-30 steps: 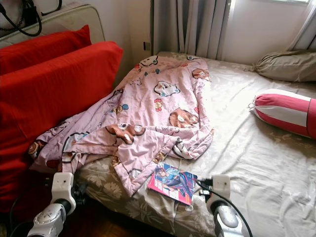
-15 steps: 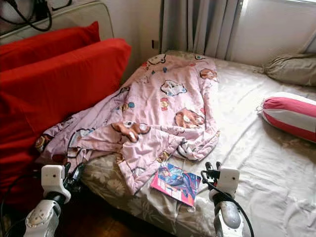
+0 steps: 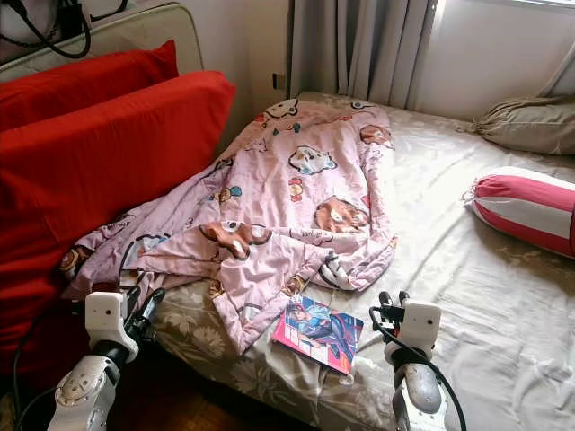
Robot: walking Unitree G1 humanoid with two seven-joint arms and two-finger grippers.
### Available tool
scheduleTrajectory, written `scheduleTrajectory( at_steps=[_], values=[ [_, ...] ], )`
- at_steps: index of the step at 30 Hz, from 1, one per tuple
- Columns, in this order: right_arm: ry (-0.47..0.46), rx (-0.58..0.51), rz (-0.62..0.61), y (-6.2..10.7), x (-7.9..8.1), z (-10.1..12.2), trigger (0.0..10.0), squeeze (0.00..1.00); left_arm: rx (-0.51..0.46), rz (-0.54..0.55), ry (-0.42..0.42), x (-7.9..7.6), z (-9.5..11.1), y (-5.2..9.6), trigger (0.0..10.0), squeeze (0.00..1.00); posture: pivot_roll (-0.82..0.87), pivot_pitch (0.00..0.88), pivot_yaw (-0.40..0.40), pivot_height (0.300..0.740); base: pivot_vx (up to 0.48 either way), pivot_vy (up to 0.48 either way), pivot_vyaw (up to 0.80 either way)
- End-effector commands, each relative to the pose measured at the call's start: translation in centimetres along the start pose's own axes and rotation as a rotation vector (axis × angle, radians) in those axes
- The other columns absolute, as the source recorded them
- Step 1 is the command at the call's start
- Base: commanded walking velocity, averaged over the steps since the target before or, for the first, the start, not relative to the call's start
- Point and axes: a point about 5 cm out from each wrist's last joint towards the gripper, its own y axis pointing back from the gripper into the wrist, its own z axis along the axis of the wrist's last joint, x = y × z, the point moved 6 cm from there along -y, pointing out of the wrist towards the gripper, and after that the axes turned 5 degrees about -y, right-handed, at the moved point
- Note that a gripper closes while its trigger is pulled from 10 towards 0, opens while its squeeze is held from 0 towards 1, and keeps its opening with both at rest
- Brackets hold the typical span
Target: Clean up the room
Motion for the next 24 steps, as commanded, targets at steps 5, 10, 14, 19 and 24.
scheduleTrajectory(
  at_steps=[5,10,14,19,24],
  values=[
    [0.007,0.013,0.003,0.32,0.04,-0.44,10.0,0.0,0.014,-0.027,-0.002,-0.26,-0.17,0.3,10.0,0.0,0.06,0.0,-0.02,0.716,0.0,0.0,0.0],
    [0.009,0.019,-0.005,0.38,-0.07,-0.57,10.0,0.0,0.012,-0.045,-0.009,-0.55,0.12,0.18,10.0,0.0,0.06,0.0,-0.021,0.716,0.0,0.0,0.0],
    [0.001,0.017,-0.001,0.38,-0.04,-0.52,10.0,0.0,0.008,-0.048,-0.008,-0.55,0.29,0.09,10.0,0.0,0.06,0.0,-0.022,0.716,0.0,0.0,0.0],
    [-0.002,0.043,-0.018,0.2,-0.19,-0.84,10.0,0.0,0.008,-0.062,-0.008,-0.89,0.5,-0.11,10.0,0.0,0.06,0.0,-0.022,0.689,0.0,0.0,0.0],
    [-0.007,0.035,0.002,0.17,0.03,-0.7,10.0,0.0,0.007,-0.065,-0.007,-0.97,0.59,-0.14,10.0,0.0,0.06,0.0,-0.022,0.669,0.0,0.0,0.0]
  ],
)
